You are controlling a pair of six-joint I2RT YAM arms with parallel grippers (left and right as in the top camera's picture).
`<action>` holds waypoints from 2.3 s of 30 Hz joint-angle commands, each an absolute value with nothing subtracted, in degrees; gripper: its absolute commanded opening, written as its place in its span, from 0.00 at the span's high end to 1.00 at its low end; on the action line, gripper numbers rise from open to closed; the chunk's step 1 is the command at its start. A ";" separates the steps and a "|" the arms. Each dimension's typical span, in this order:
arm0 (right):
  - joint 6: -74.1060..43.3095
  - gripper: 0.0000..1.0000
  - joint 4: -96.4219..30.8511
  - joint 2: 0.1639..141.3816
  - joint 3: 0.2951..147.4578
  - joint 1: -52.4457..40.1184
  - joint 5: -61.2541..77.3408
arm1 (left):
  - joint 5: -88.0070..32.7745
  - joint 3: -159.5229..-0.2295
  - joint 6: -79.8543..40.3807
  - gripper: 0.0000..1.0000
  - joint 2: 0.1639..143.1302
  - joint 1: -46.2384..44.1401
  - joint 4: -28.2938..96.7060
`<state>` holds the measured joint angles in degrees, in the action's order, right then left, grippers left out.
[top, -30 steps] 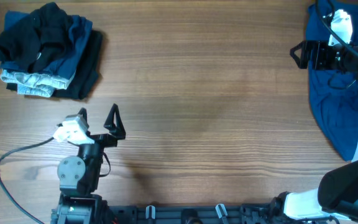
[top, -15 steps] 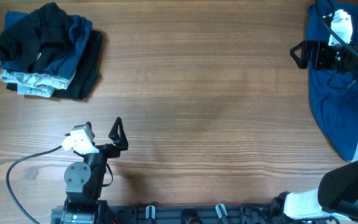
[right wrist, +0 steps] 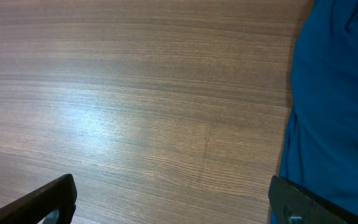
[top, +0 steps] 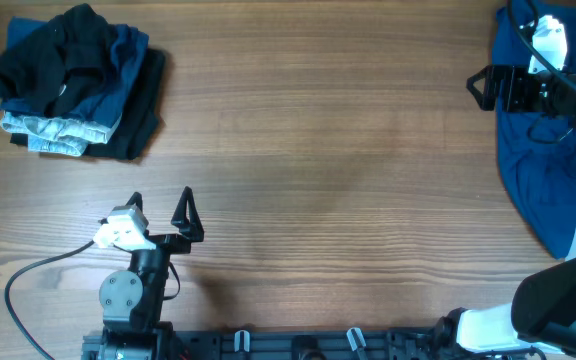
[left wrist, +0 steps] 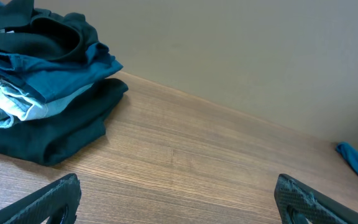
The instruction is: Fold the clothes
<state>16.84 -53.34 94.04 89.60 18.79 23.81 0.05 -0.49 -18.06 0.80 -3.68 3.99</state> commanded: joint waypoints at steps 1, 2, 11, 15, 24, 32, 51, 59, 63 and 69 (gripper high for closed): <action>17.98 0.00 -53.36 94.94 89.56 18.61 24.91 | -0.62 -0.32 -16.93 0.00 0.38 -3.36 4.25; 17.96 0.00 -53.39 94.94 89.56 18.61 24.91 | -0.60 -0.32 -16.93 0.00 0.38 -3.36 4.25; 17.98 0.00 -53.36 94.94 89.56 18.61 24.91 | -0.60 -0.32 -16.93 0.00 0.38 -3.36 4.25; 17.98 0.00 -53.36 94.94 89.56 18.61 24.91 | -0.62 -0.32 -16.93 0.00 0.38 -3.36 4.25; 17.98 0.00 -53.39 80.42 89.56 18.48 24.91 | -0.60 -0.32 -16.91 0.00 0.38 -3.36 4.25; 18.41 0.00 -49.52 54.85 78.81 18.48 25.74 | -0.60 -0.32 -16.93 0.00 0.38 -3.36 4.25; -1.52 0.00 7.16 11.70 6.42 1.85 19.29 | -0.60 -0.32 -16.91 0.00 0.38 -3.36 4.25; -1.52 0.00 2.76 3.03 0.30 2.22 14.87 | -0.62 -0.32 -16.93 0.00 0.38 -3.36 4.25; -1.48 0.00 1.23 0.16 0.30 2.28 13.41 | -0.60 -0.32 -16.93 0.00 0.38 -3.36 4.25; -1.54 0.00 0.84 0.21 0.30 3.36 10.72 | -0.62 -0.32 -16.93 0.00 0.38 -3.36 4.25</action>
<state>-0.45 0.82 1.10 0.36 3.09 12.80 0.05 -0.49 -18.06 0.80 -3.68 4.05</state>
